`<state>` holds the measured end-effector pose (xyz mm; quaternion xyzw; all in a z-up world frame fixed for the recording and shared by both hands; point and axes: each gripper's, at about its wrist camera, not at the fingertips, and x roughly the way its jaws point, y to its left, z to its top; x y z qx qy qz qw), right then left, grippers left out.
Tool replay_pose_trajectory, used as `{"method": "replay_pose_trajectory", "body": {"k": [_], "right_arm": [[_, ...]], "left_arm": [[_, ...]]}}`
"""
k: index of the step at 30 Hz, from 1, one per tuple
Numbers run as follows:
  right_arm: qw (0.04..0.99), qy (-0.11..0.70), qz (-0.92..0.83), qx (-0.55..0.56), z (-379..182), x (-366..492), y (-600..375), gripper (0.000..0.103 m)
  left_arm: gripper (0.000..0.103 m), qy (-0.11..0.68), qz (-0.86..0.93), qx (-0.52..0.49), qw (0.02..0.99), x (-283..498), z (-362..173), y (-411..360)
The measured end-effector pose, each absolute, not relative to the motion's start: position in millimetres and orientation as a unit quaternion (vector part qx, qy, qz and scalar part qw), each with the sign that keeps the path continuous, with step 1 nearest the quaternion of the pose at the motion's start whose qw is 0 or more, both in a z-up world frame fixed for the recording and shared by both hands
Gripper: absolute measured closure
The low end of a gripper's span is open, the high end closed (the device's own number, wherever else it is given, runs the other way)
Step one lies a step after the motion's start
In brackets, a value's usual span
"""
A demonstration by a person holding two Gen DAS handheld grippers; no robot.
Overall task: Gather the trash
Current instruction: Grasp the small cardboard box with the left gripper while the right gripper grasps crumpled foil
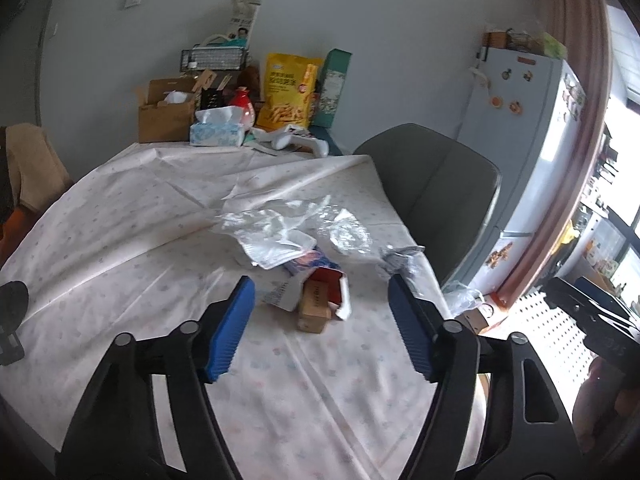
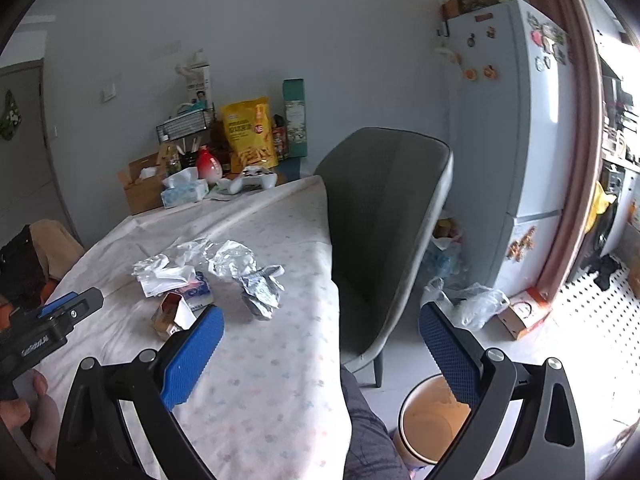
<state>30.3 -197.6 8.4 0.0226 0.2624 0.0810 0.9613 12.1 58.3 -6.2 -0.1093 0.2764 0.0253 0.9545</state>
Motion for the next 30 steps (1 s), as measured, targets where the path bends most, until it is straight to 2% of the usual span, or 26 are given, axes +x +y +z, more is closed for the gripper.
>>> {"method": "replay_pose_trajectory", "body": {"k": [3,5,14,19,24,30], "right_arm": [[0.959,0.265,0.092,0.021,7.3,41.2,-191.4,0.007],[0.957,0.272,0.102,0.023,5.0,50.2,-187.7,0.012],[0.94,0.312,0.138,0.023,-17.4,87.2,-173.0,0.029],[0.933,0.328,0.147,0.025,-32.3,105.4,-168.5,0.031],[0.928,0.339,0.152,0.034,-42.3,117.3,-168.1,0.031],[0.923,0.348,0.16,0.038,-50.3,127.1,-164.2,0.031]], "left_arm": [[0.046,0.287,0.031,-0.115,0.951,23.3,-12.6,70.1],[0.052,0.295,0.028,-0.117,0.948,32.0,-16.3,74.4],[0.054,0.336,0.024,-0.108,0.936,76.0,-43.5,73.9],[0.055,0.36,0.019,-0.1,0.928,99.3,-61.7,69.3],[0.061,0.374,0.02,-0.093,0.923,113.5,-70.3,67.3],[0.085,0.379,0.023,-0.099,0.92,125.7,-75.4,72.5]]}}
